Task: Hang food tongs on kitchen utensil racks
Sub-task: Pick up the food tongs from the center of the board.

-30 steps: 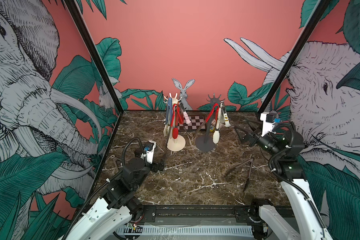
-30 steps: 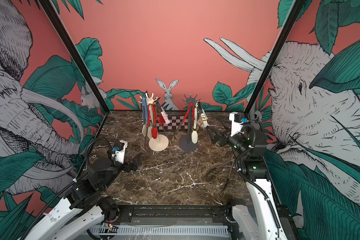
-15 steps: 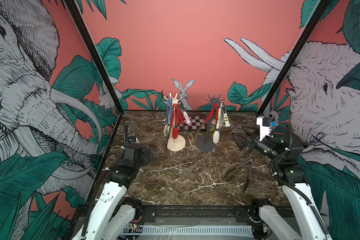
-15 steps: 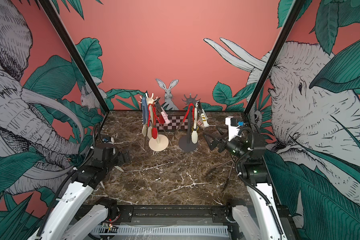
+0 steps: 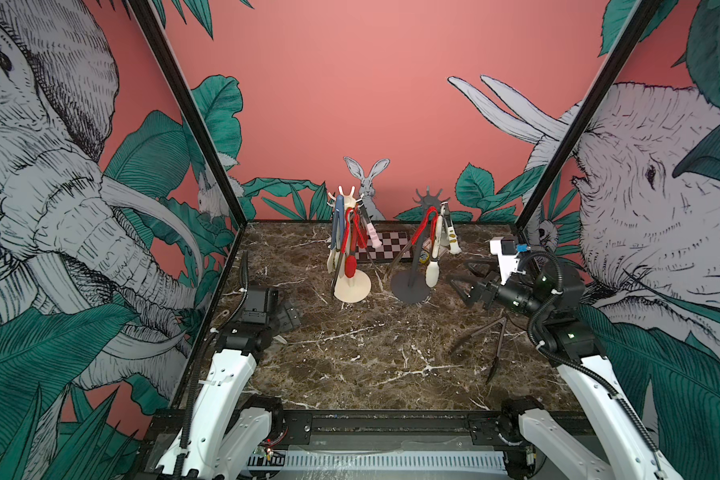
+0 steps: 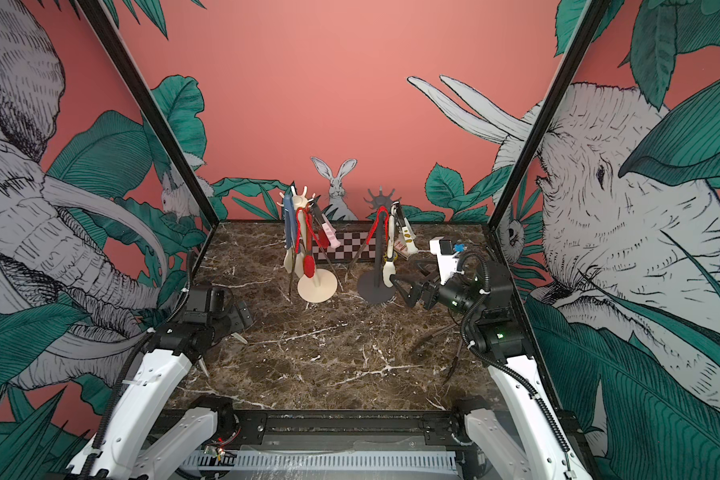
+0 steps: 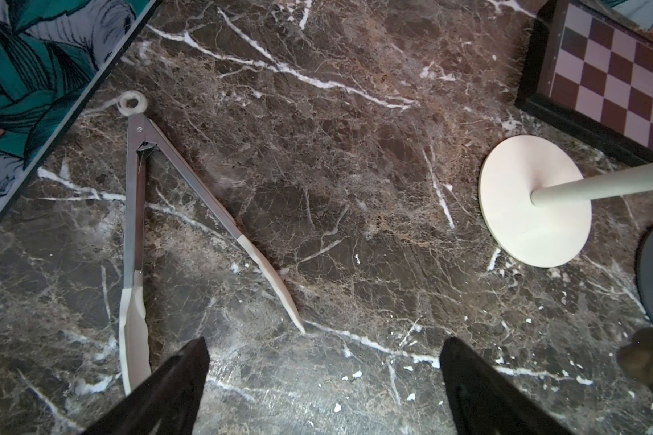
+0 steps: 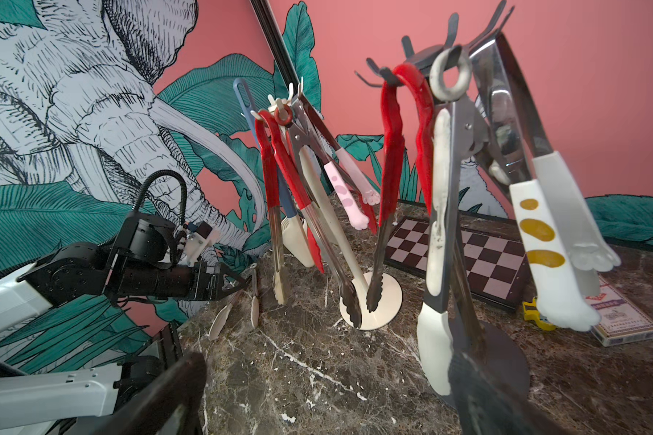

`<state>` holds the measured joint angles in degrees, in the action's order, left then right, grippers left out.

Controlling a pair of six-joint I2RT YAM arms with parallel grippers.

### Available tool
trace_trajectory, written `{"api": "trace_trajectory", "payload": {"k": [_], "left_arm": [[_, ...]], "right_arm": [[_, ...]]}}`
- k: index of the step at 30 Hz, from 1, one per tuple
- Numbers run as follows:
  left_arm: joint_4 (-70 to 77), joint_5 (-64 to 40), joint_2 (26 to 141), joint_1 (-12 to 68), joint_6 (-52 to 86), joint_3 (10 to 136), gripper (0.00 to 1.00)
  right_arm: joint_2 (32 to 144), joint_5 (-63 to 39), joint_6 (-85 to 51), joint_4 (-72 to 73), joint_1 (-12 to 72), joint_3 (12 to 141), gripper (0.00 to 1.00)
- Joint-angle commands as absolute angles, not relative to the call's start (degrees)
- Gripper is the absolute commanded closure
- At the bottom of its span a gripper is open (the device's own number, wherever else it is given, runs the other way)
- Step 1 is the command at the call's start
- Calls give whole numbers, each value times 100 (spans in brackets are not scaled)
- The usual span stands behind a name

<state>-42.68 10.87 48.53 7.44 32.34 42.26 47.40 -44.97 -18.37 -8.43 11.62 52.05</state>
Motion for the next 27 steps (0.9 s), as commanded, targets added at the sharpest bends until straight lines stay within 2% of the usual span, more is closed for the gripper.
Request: {"api": "trace_trajectory", "payload": {"k": [1,9,27], "left_arm": [[-4470,1114,4855,559,3506,4197,3],[-4492,997,5174,238,3489,4153,5],[-3597,545,6391,-990,2976,4078,19]], "right_arm": [[4846,-4552,-1714,-578,1282,5187,1],[5230,-4638,-1617,-596,1551,5409,1],[5535,-4785,-1645,-503,1951,5502,1]]}}
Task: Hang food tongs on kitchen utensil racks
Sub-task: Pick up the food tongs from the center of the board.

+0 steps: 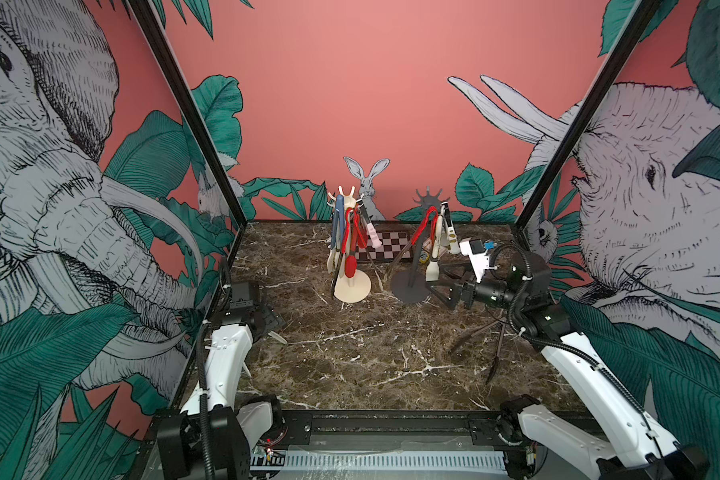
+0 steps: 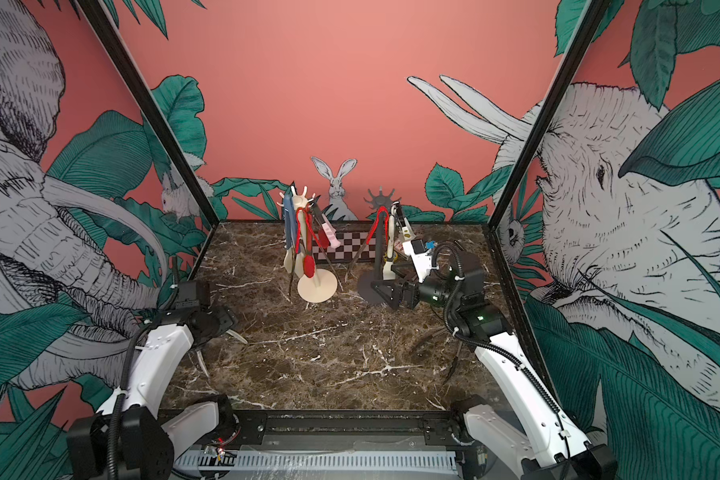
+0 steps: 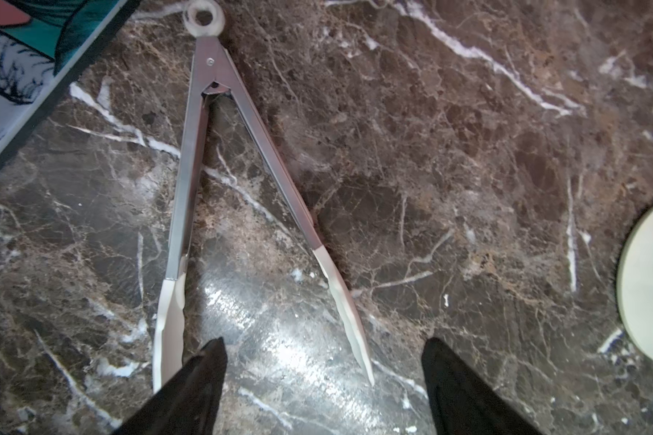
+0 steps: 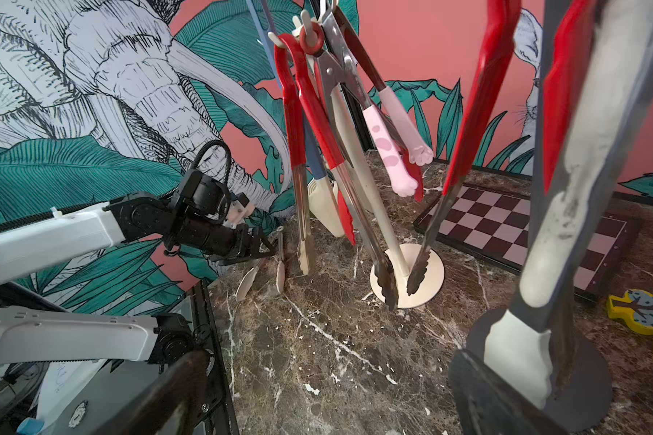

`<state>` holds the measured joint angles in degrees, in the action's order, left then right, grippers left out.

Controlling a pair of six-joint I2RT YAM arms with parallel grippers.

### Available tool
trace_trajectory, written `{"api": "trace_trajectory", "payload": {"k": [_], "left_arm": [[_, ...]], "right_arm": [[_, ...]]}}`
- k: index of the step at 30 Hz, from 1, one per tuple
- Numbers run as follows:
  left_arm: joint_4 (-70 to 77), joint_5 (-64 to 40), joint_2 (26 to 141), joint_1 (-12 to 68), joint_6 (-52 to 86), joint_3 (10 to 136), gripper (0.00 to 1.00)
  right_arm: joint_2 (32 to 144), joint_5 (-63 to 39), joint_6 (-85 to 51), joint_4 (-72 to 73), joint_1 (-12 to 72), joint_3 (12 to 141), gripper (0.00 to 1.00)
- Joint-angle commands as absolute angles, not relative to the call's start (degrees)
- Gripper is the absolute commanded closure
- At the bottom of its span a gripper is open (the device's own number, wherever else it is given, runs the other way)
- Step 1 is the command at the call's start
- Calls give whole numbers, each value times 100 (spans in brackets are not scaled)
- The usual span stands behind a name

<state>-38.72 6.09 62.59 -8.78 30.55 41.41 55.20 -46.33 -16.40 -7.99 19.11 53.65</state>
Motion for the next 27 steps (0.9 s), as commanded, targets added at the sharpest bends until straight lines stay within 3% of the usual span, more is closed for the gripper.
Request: {"api": "trace_trajectory", "payload": {"k": [1,11,27], "left_arm": [[-3509,541,6500,-1017,2963,4085,20],[-2935,742,7594,-1067,2919,4324,33],[-2466,818,8139,-1235,2937,4309,45]], "right_arm": [[5550,-4797,-1652,-493,1957,5505,1],[5704,-4956,-1575,-619,1951,5581,1],[5708,-5018,-1513,-823,1951,5616,1]]}}
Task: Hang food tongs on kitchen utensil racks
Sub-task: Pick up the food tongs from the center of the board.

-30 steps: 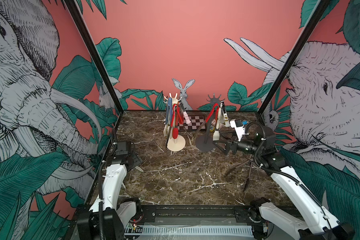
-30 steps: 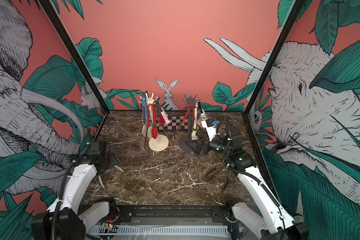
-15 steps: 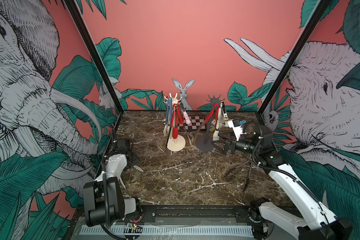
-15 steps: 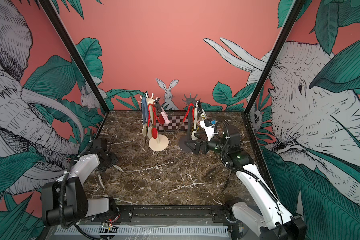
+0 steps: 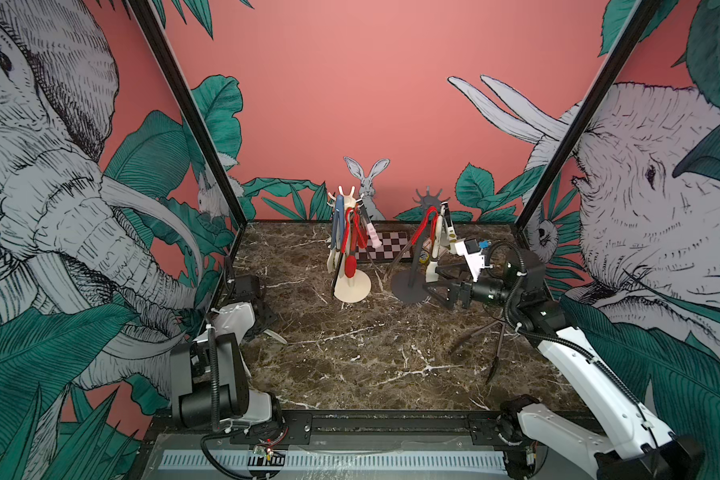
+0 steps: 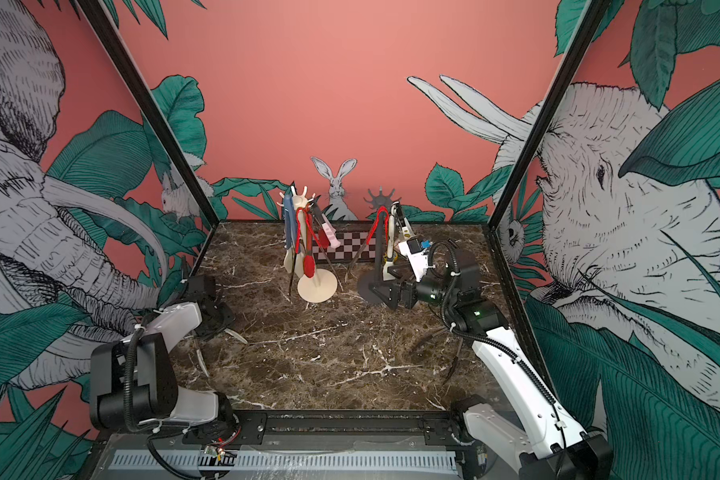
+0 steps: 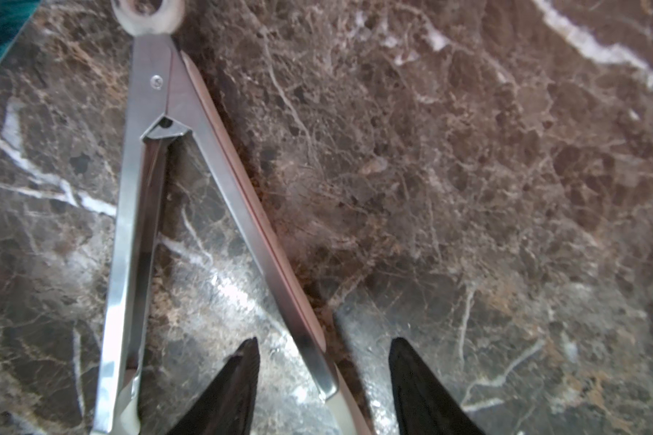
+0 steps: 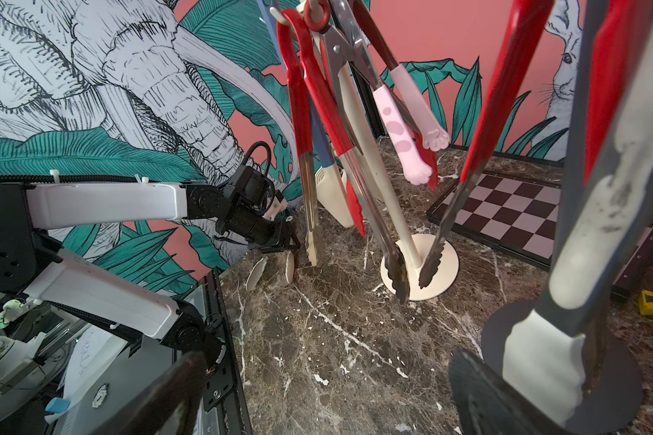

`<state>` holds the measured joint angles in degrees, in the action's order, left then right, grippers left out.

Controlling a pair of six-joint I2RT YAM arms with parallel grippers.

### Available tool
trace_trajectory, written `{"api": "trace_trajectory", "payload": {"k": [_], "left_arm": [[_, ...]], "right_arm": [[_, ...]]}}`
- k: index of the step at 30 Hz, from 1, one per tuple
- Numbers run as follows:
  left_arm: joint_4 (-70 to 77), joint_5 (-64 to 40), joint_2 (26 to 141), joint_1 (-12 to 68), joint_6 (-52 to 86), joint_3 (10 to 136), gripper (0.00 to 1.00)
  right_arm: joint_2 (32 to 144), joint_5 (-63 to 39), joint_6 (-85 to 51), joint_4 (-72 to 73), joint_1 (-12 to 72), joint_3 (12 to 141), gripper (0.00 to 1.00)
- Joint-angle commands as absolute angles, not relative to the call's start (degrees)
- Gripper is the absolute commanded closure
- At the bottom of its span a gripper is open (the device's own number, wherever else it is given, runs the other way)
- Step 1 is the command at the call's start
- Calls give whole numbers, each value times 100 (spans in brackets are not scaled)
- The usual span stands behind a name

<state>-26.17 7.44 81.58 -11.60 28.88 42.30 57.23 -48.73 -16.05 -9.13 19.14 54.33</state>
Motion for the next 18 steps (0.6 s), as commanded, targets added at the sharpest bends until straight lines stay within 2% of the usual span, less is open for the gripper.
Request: {"api": "trace_trajectory", "payload": {"k": [1,10,16,18], "left_arm": [[-2436,820,8148,-1267,2933,4290,45],[-2210,573,8316,-1537,2768,4257,54],[-2059,467,8412,-1664,2682,4180,56],[-1957,359,8463,-1705,2646,4146,59]], "right_arm": [[5719,-5034,-1534,-816,1951,5616,1],[5739,-5052,-1530,-849,1951,5634,1],[5682,-5010,-1522,-896,1954,5630,1],[5673,-5010,-1525,-913,1951,5644,1]]}}
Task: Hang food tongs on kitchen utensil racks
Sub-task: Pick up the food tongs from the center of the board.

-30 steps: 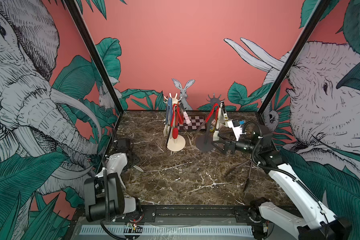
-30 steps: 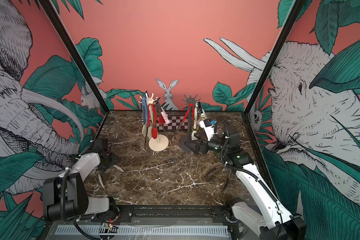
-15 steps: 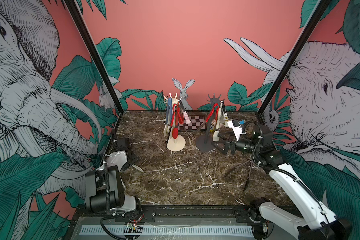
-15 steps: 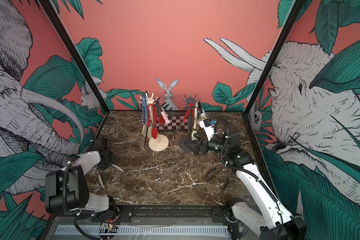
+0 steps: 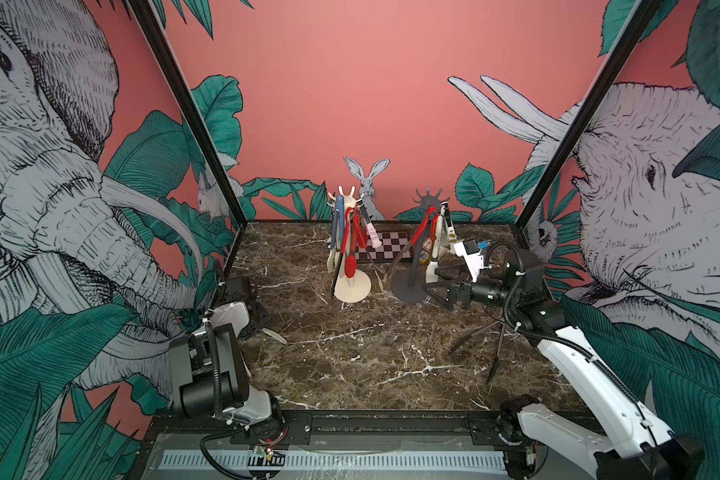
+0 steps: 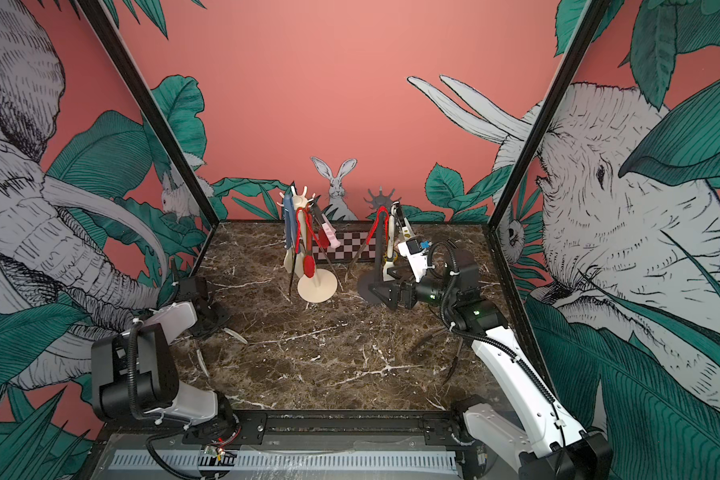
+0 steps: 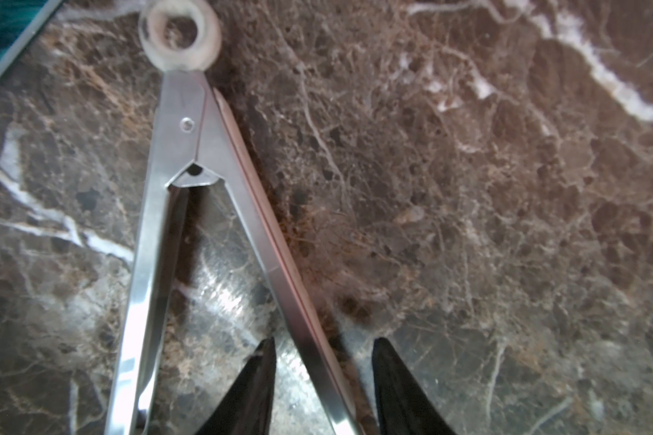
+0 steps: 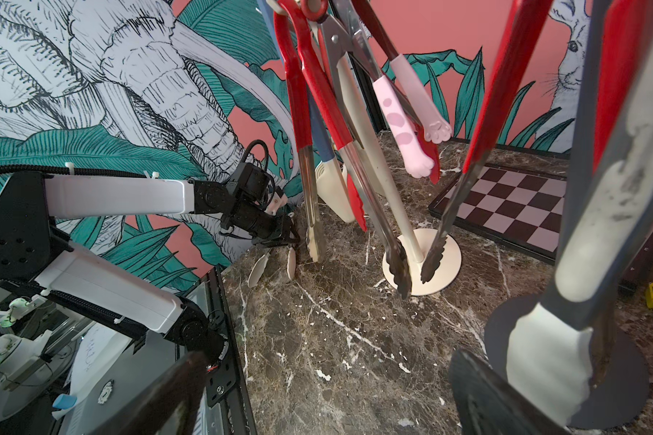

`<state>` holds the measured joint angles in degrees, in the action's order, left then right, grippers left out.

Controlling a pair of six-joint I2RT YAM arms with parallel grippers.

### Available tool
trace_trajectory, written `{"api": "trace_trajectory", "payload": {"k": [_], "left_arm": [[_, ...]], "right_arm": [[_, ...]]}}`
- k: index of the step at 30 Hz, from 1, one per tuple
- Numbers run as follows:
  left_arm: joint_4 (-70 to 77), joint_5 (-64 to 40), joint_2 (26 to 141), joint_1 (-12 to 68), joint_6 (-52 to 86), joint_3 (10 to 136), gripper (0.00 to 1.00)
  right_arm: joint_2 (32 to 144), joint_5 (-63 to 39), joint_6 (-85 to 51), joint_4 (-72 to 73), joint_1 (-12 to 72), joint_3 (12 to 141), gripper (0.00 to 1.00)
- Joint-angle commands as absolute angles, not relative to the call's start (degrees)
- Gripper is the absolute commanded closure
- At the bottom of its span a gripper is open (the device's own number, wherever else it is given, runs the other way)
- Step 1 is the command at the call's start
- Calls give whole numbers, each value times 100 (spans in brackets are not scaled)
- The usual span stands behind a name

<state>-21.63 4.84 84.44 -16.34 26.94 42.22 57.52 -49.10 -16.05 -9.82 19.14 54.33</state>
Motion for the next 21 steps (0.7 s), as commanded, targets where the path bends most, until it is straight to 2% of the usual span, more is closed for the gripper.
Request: {"api": "trace_trajectory", "payload": {"k": [1,4,11,21], "left_arm": [[-1951,303,8502,-1713,2626,4161,63],[-1934,215,8535,-1717,2584,4175,75],[-2010,32,8640,-1723,2359,4245,89],[-1872,-436,8337,-1726,2103,4293,97]], "right_arm": [[5678,-5001,-1520,-934,1952,5651,1],[5672,-4981,-1493,-976,1951,5686,1],[5660,-4954,-1476,-984,1951,5713,1],[5668,-4887,-1449,-918,1948,5696,1]]}}
